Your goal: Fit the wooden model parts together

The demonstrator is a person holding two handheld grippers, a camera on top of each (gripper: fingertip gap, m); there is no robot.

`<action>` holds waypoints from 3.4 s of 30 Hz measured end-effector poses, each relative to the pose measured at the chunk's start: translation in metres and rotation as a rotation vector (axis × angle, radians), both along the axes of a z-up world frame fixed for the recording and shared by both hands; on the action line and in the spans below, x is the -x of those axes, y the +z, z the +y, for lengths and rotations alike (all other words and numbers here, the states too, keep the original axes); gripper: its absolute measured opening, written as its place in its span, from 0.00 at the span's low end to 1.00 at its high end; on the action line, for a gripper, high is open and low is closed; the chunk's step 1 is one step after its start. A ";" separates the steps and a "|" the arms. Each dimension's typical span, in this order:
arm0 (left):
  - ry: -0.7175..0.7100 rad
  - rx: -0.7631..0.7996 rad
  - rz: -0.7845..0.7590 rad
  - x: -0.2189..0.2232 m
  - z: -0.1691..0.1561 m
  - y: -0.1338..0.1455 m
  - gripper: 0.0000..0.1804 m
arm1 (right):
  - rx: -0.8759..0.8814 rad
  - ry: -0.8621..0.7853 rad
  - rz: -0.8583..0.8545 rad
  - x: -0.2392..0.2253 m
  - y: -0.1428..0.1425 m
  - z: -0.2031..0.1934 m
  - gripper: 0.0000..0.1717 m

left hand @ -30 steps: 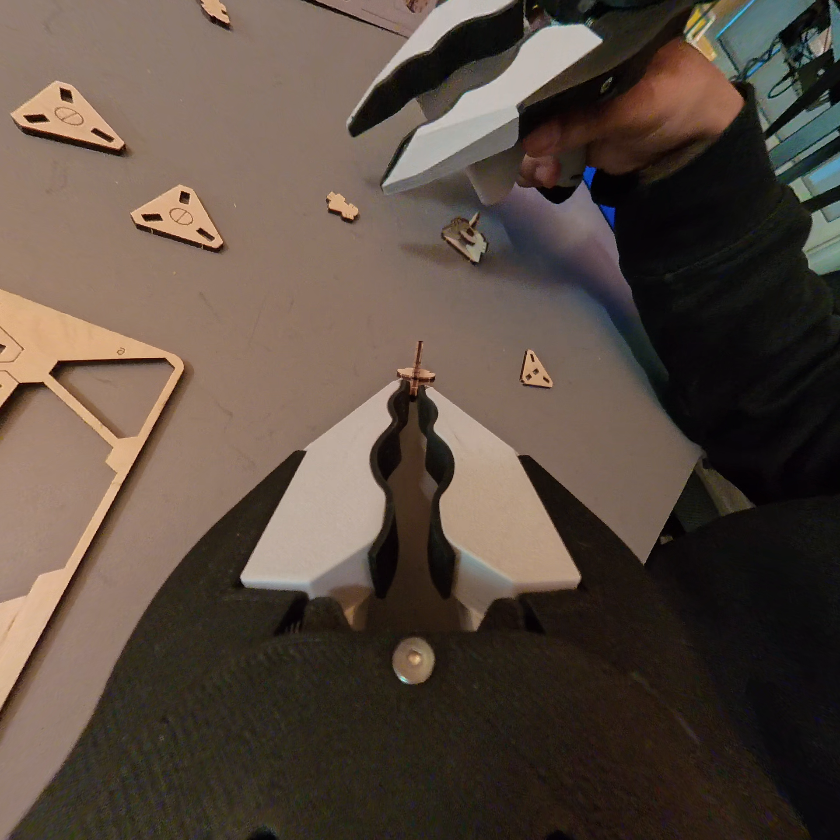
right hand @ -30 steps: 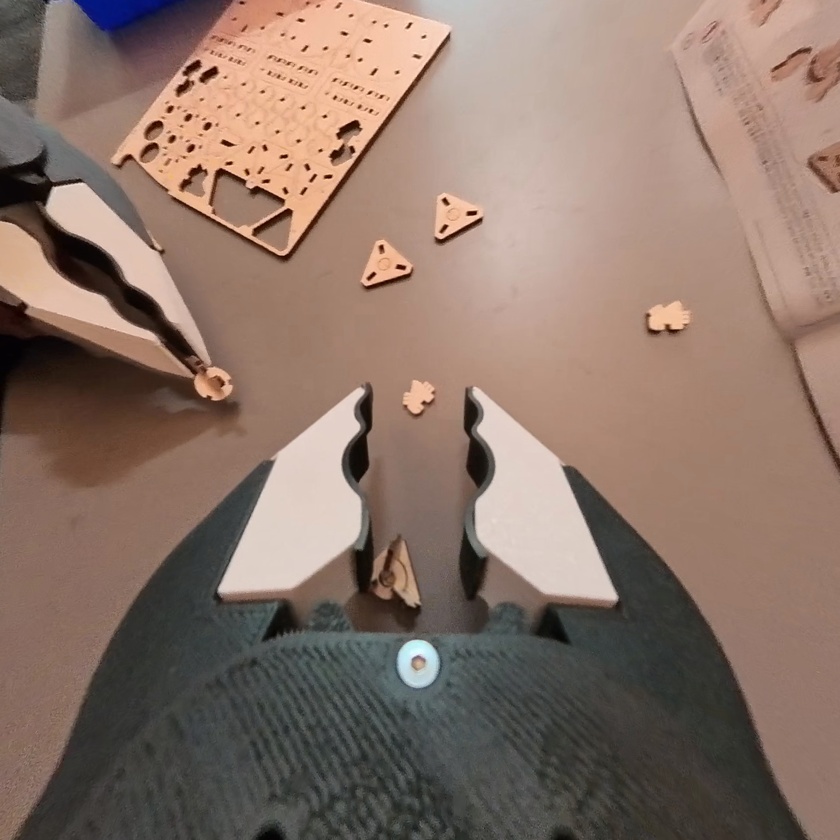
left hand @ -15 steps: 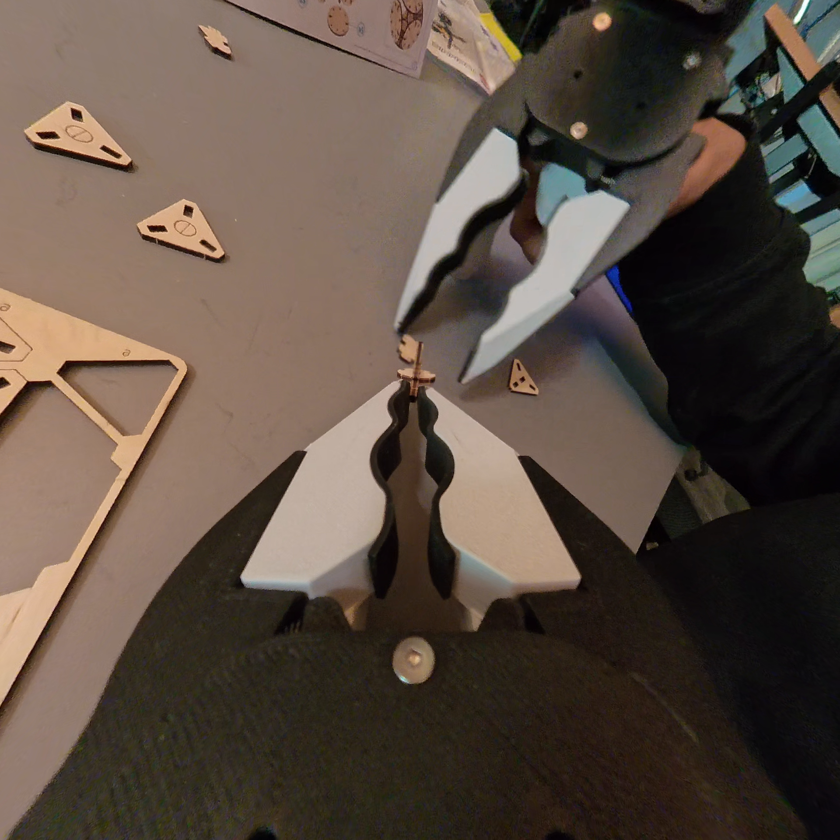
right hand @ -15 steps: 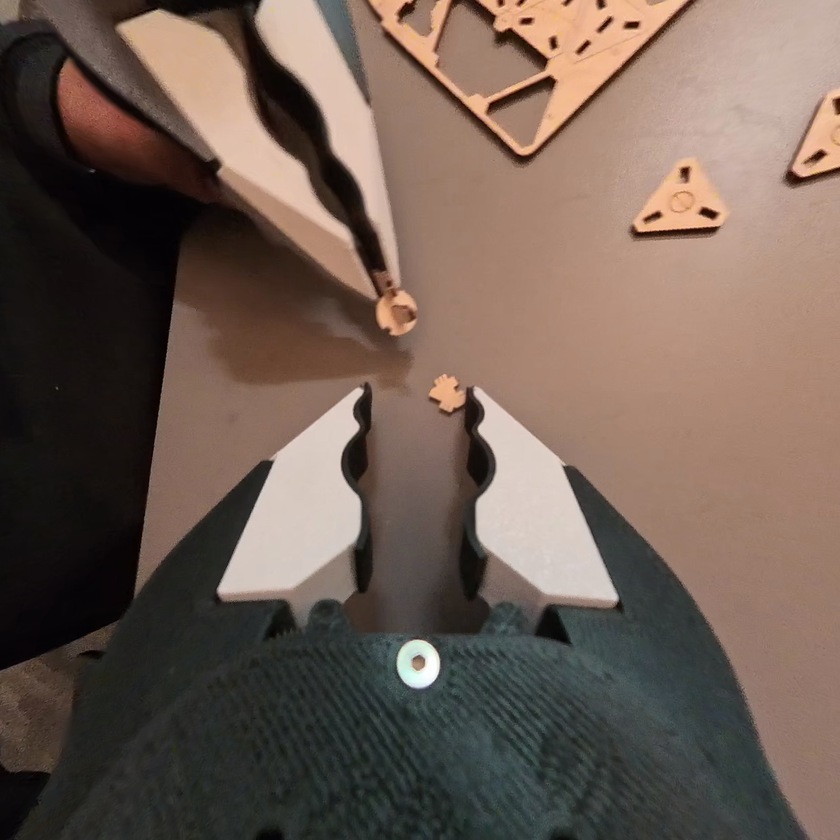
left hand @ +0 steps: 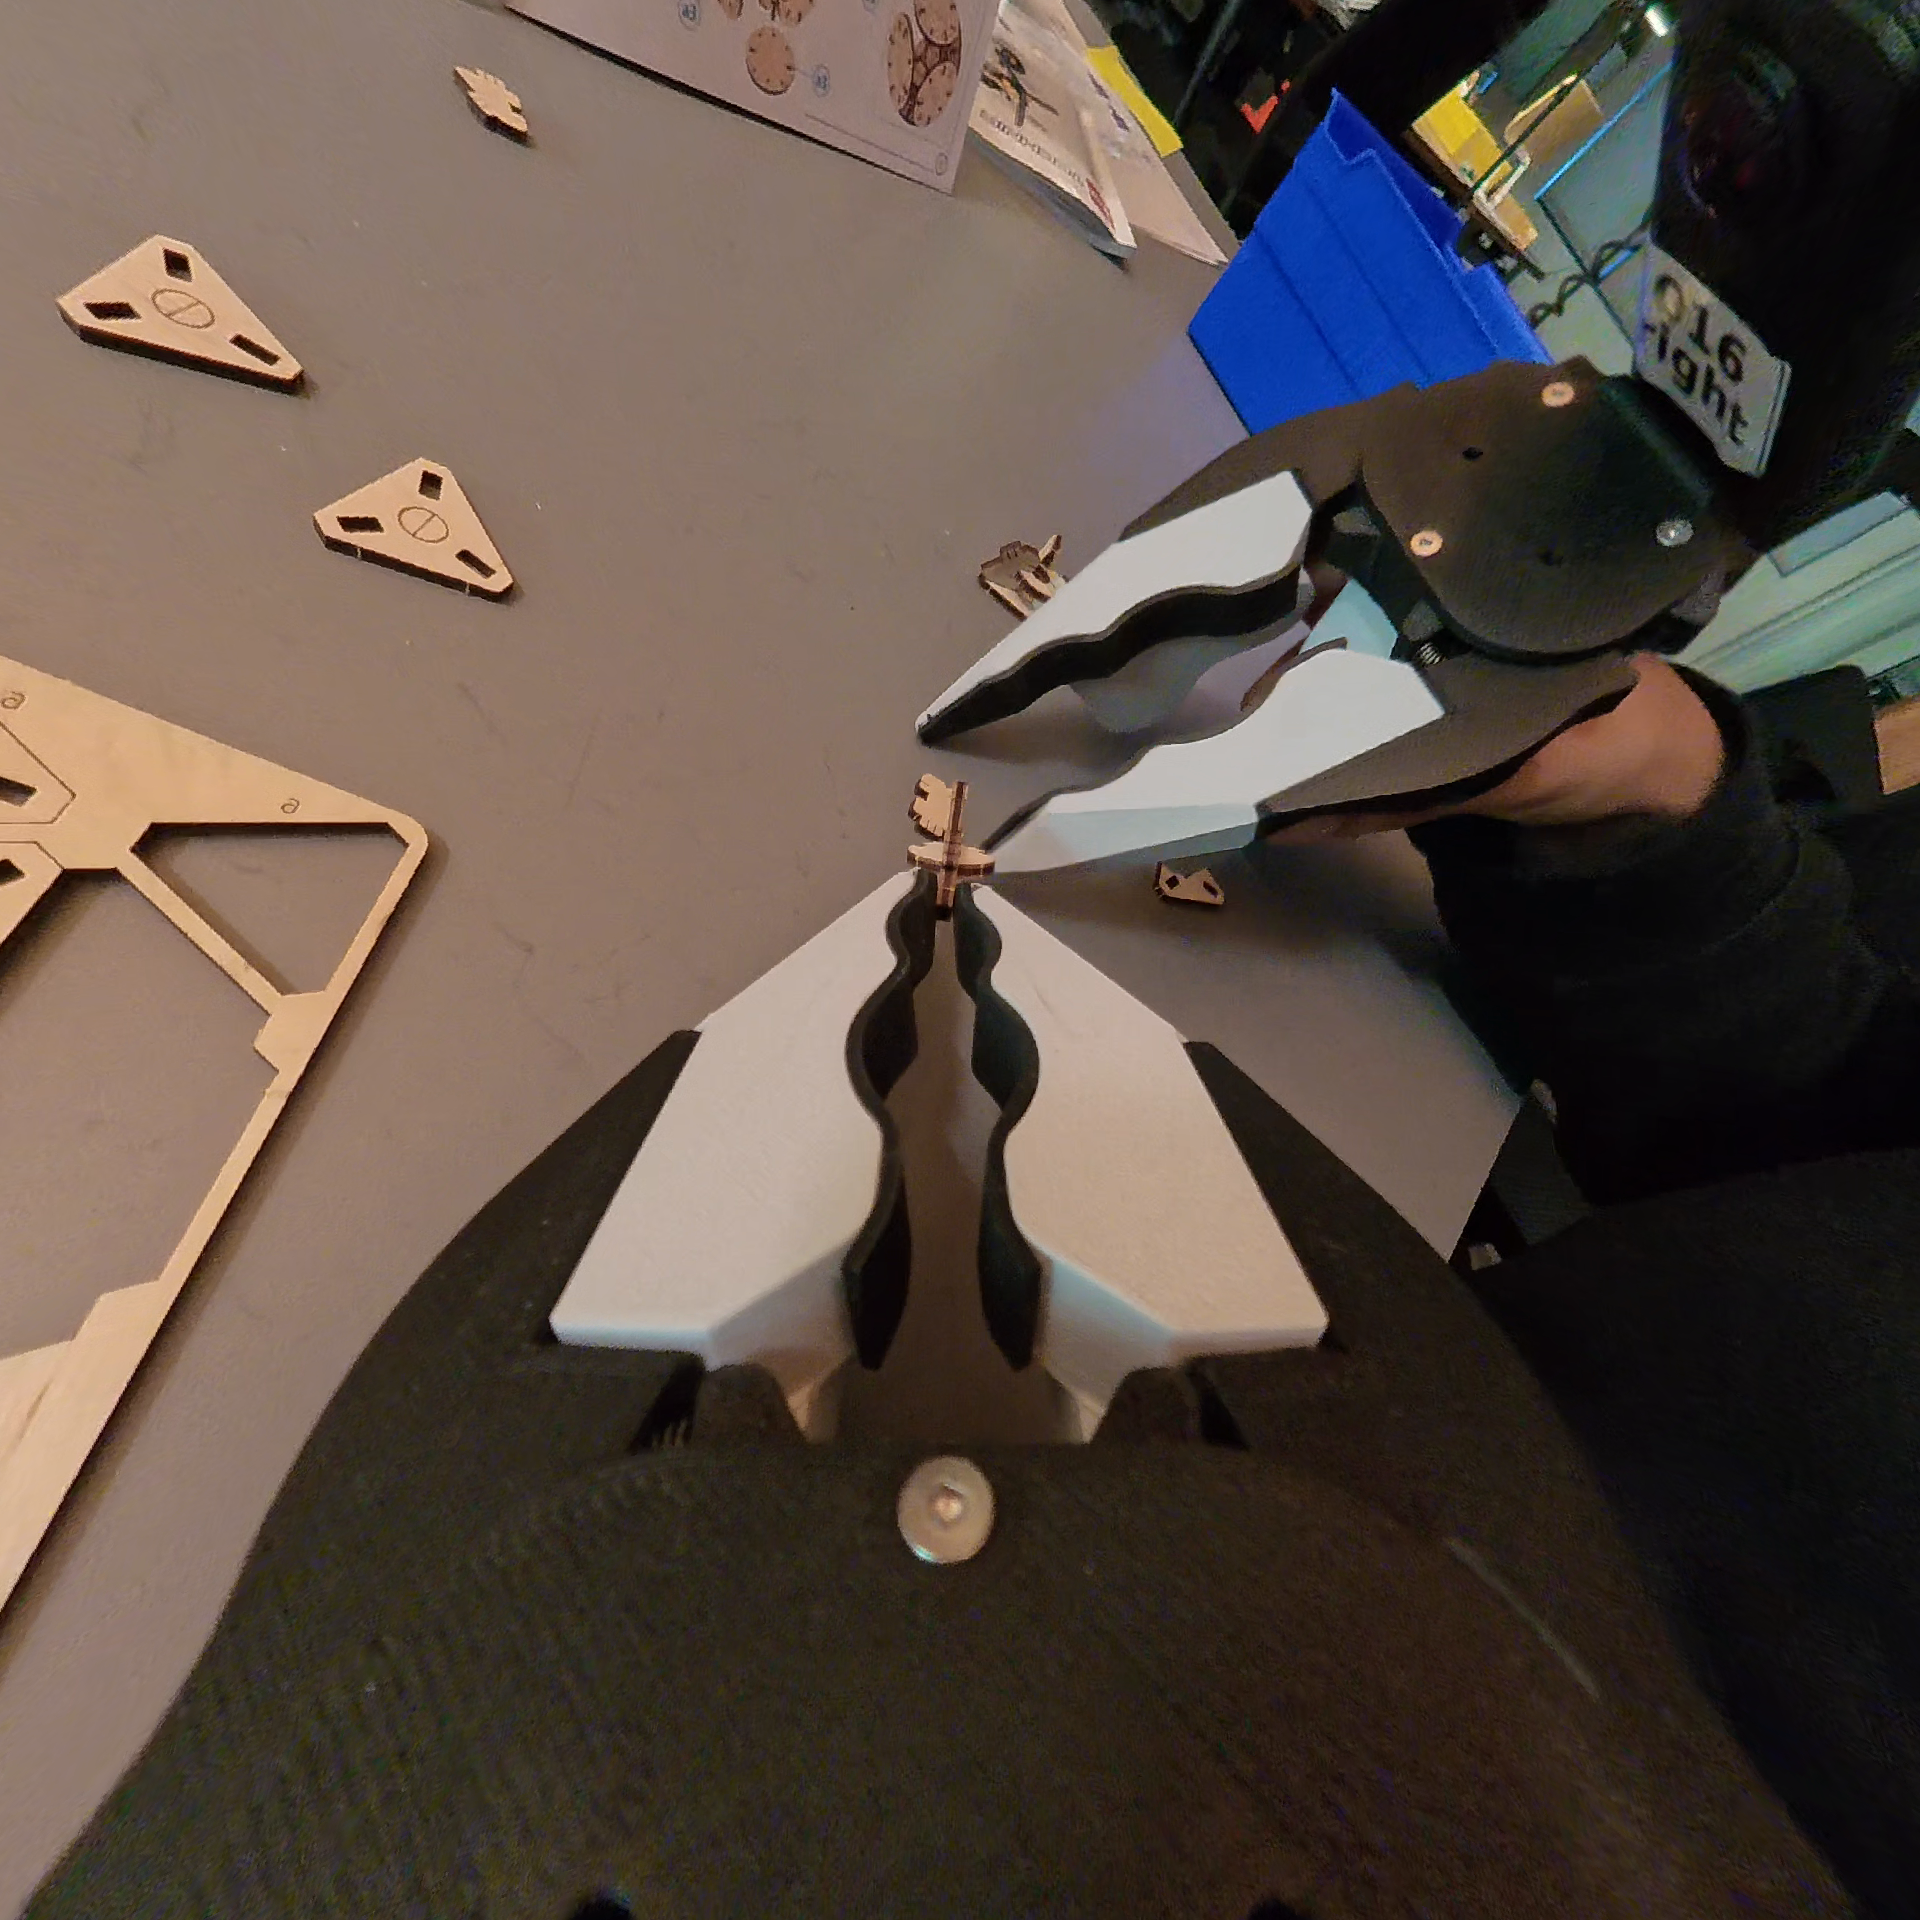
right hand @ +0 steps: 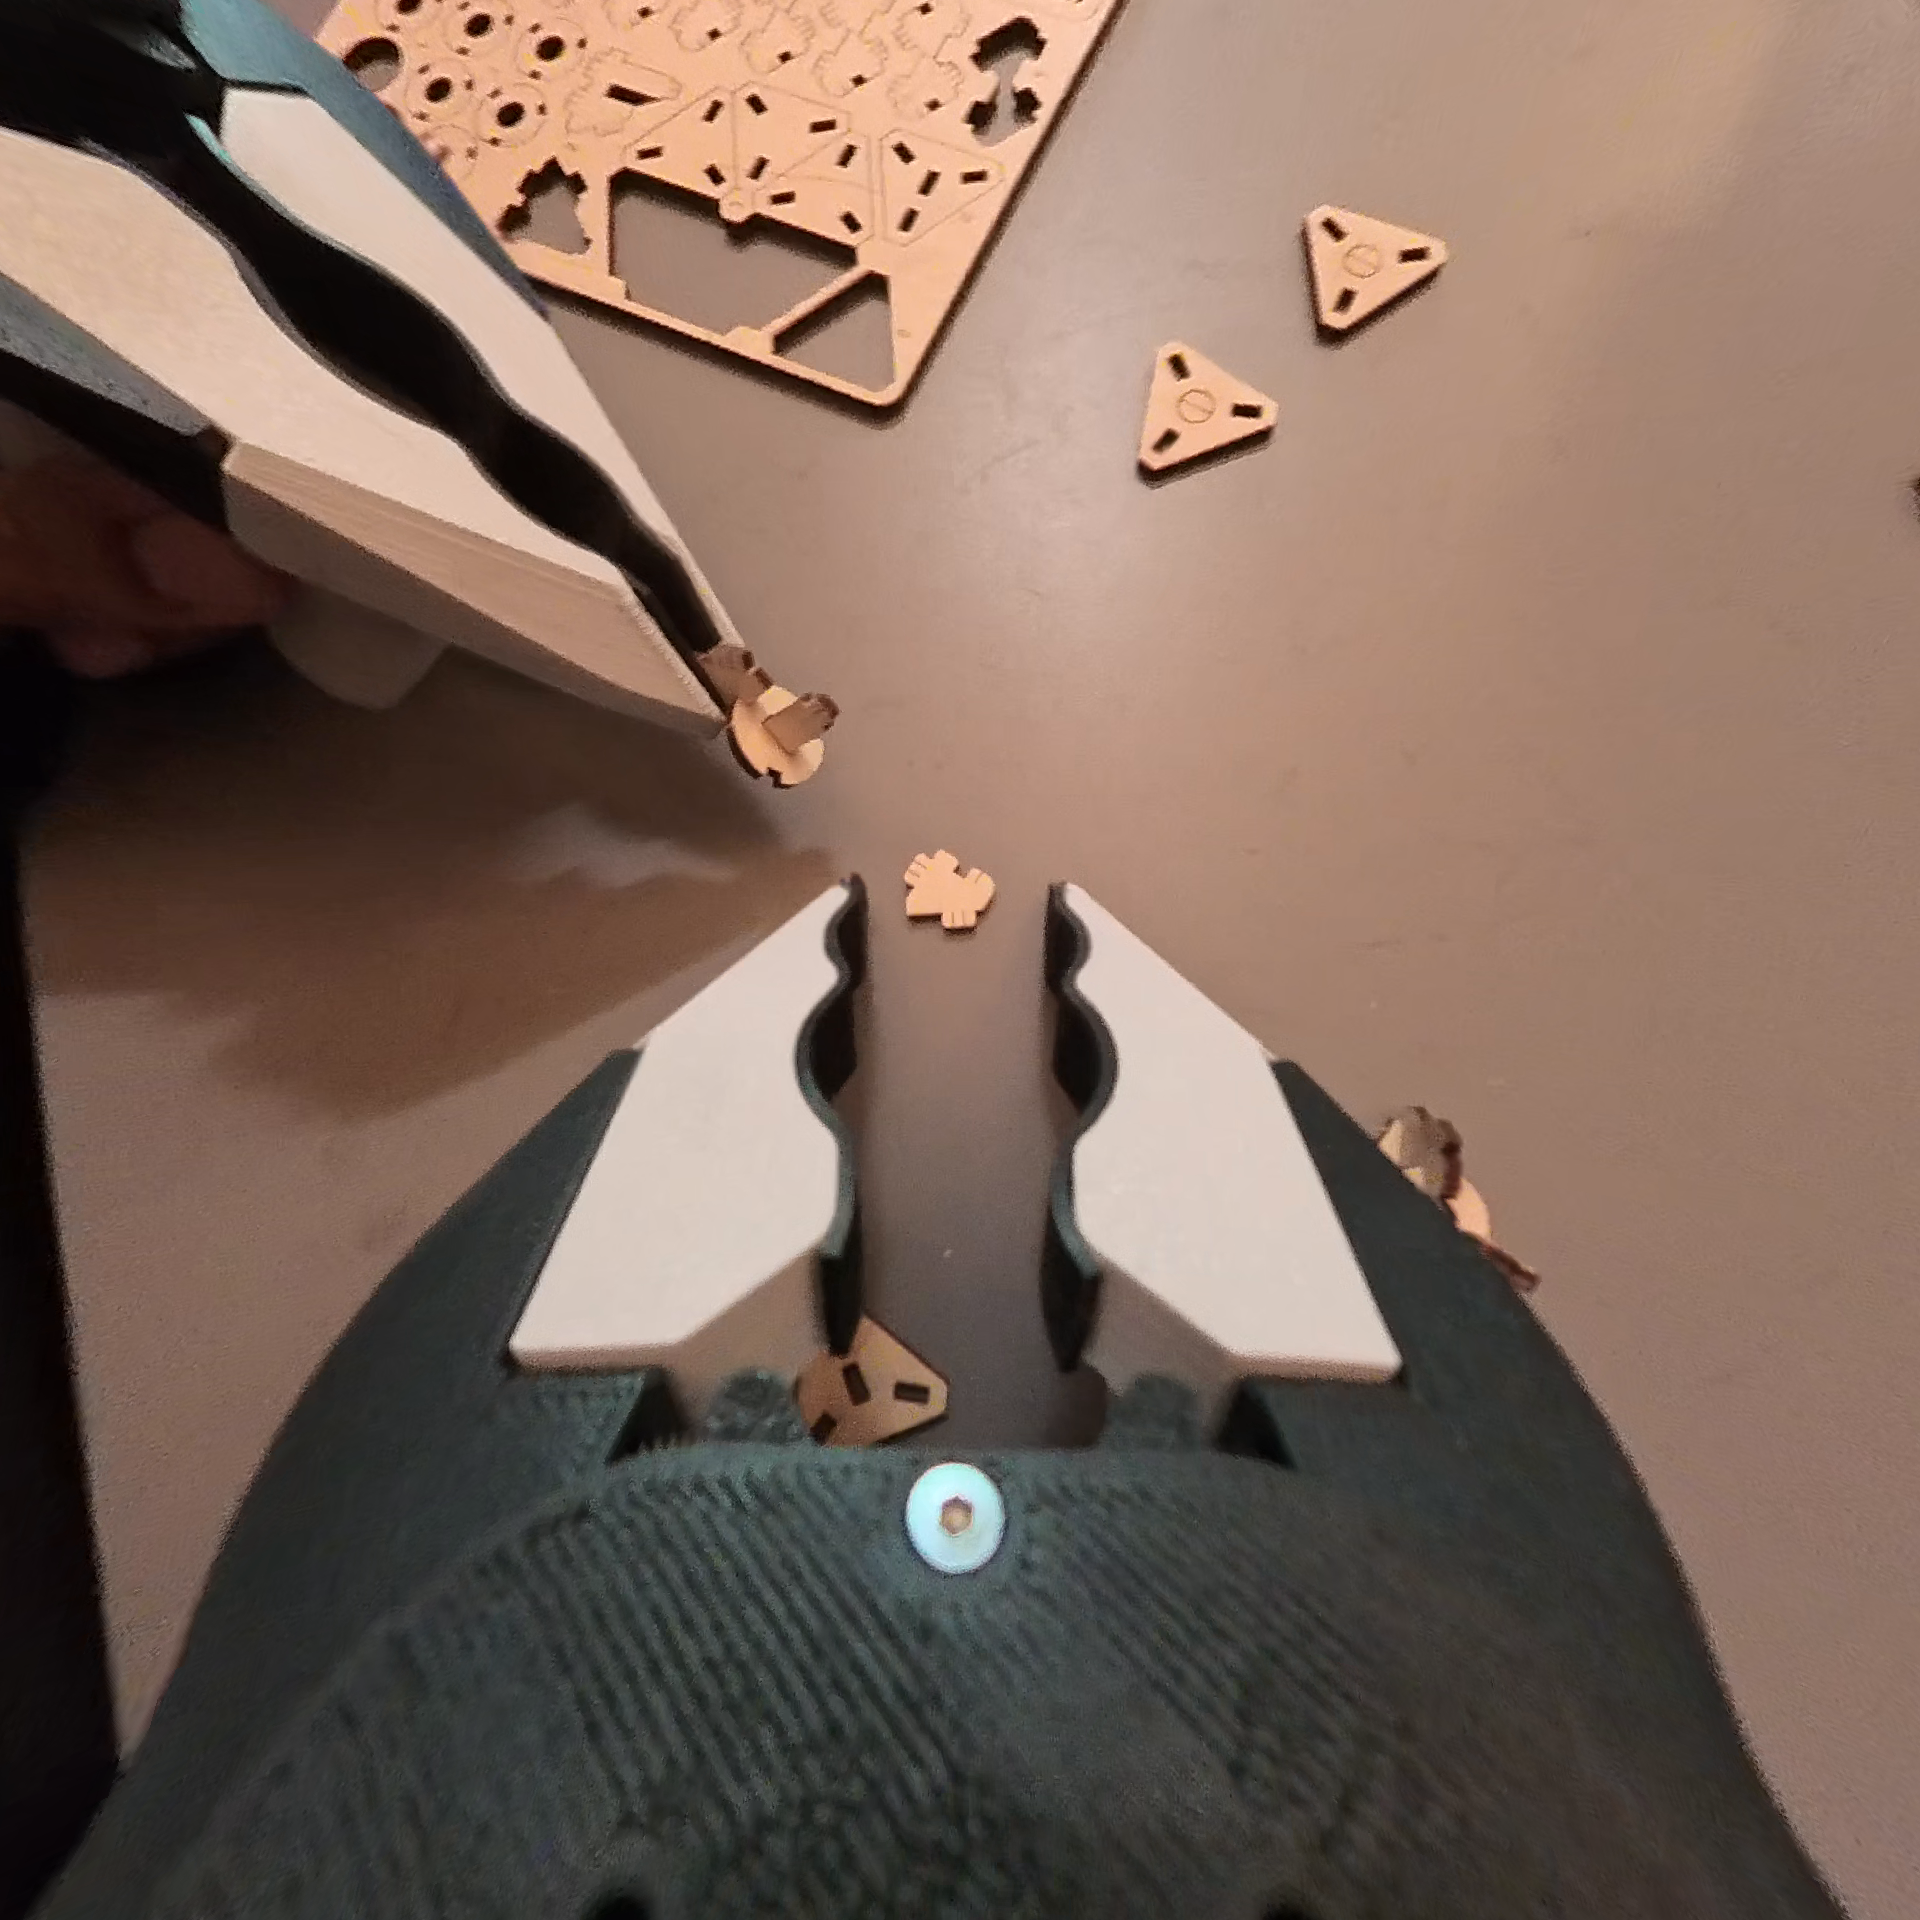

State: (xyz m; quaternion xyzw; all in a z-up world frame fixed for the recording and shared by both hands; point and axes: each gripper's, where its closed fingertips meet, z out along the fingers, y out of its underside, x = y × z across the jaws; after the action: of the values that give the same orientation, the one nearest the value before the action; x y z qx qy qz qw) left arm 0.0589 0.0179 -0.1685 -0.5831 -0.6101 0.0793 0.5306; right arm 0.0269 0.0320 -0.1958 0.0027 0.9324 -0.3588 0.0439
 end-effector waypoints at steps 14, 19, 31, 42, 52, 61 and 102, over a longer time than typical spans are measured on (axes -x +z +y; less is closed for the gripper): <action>0.018 0.035 -0.017 0.002 -0.002 -0.004 0.00 | 0.091 -0.012 0.124 -0.005 0.000 -0.001 0.07; 0.039 0.047 -0.054 0.004 -0.005 -0.010 0.00 | 0.187 0.102 0.212 -0.022 0.013 -0.003 0.07; 0.004 0.165 -0.086 0.004 0.002 -0.019 0.00 | 0.119 0.244 0.576 -0.029 0.004 -0.003 0.07; -0.015 0.219 -0.078 0.002 0.003 -0.019 0.00 | 0.121 0.271 0.658 -0.028 0.005 -0.003 0.07; -0.023 0.247 -0.072 0.001 0.003 -0.019 0.00 | 0.123 0.320 0.751 -0.030 0.006 -0.003 0.07; -0.058 0.276 -0.050 0.000 0.005 -0.017 0.00 | 0.169 0.349 0.670 -0.033 0.008 -0.002 0.07; -0.065 0.219 -0.045 -0.003 0.004 -0.015 0.00 | 0.195 0.403 0.800 -0.037 0.009 -0.001 0.07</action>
State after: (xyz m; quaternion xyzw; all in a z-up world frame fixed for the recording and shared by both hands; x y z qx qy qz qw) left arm 0.0616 0.0222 -0.1832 -0.6586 -0.5904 0.1152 0.4521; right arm 0.0637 0.0312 -0.1867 -0.3214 0.8200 -0.4020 -0.2505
